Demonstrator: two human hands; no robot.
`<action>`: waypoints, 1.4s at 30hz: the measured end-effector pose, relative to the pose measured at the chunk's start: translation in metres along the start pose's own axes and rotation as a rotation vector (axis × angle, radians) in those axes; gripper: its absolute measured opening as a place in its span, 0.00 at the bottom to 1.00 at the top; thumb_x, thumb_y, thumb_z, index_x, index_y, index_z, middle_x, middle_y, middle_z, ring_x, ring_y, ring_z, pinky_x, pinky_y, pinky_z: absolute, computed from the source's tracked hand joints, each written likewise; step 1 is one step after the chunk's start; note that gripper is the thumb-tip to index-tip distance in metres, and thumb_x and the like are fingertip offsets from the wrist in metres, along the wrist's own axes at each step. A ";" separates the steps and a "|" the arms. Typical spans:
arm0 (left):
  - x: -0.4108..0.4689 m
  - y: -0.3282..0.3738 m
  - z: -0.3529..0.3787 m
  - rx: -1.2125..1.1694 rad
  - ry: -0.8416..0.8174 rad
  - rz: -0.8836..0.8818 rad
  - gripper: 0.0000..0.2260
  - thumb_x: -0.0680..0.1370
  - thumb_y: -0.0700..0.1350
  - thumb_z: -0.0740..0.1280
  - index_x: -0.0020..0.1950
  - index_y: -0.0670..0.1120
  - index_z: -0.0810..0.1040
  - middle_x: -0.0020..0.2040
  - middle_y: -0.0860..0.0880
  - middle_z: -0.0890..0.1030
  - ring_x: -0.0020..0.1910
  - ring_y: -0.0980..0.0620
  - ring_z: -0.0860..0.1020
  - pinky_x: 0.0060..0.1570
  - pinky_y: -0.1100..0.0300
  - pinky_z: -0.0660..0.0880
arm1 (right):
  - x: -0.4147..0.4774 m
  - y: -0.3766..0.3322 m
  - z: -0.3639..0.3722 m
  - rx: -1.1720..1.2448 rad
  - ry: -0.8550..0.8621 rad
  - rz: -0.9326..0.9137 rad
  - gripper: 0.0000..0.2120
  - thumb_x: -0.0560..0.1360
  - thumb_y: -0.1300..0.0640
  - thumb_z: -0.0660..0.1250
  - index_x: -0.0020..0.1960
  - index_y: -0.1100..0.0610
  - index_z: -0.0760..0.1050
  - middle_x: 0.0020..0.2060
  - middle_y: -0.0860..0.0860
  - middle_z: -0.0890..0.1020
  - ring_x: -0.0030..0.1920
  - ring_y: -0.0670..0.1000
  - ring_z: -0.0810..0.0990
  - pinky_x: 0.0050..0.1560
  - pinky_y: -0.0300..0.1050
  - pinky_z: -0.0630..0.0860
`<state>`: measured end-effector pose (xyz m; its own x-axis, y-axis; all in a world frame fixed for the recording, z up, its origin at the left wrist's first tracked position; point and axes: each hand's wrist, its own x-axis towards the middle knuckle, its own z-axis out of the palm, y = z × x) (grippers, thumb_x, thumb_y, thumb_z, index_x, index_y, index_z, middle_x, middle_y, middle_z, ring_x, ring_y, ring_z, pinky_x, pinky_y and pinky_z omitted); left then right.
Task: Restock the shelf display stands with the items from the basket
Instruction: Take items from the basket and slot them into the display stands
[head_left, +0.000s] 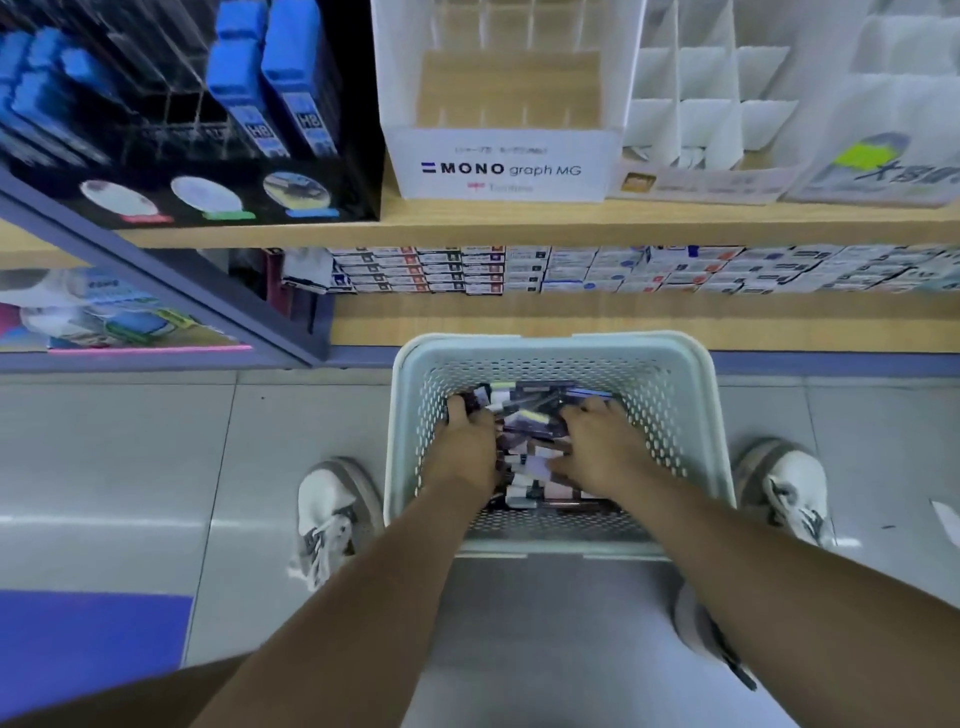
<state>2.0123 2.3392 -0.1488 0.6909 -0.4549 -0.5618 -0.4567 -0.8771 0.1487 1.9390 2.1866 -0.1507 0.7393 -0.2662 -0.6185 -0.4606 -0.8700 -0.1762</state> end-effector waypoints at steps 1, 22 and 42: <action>0.001 -0.001 -0.002 -0.016 0.000 0.000 0.29 0.73 0.41 0.70 0.71 0.45 0.63 0.69 0.41 0.60 0.60 0.42 0.73 0.59 0.52 0.72 | -0.001 0.000 -0.002 0.006 0.002 -0.012 0.28 0.73 0.41 0.69 0.65 0.57 0.69 0.61 0.57 0.73 0.63 0.59 0.68 0.62 0.53 0.70; -0.001 -0.003 0.010 -0.029 -0.065 0.096 0.24 0.74 0.44 0.70 0.68 0.52 0.69 0.62 0.44 0.77 0.57 0.42 0.78 0.57 0.52 0.75 | -0.029 0.017 -0.034 0.875 -0.127 0.085 0.04 0.76 0.57 0.68 0.49 0.56 0.76 0.37 0.55 0.84 0.34 0.51 0.81 0.35 0.41 0.74; -0.069 0.028 -0.097 -1.176 -0.365 -0.022 0.08 0.81 0.45 0.63 0.59 0.46 0.75 0.44 0.49 0.81 0.33 0.52 0.80 0.36 0.59 0.80 | -0.080 -0.030 -0.071 1.660 0.032 0.094 0.03 0.72 0.67 0.71 0.45 0.63 0.79 0.31 0.54 0.81 0.28 0.50 0.79 0.30 0.41 0.77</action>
<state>2.0063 2.3309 -0.0267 0.4083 -0.5346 -0.7399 0.4657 -0.5752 0.6725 1.9287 2.2049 -0.0414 0.6802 -0.3146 -0.6621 -0.4729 0.5018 -0.7243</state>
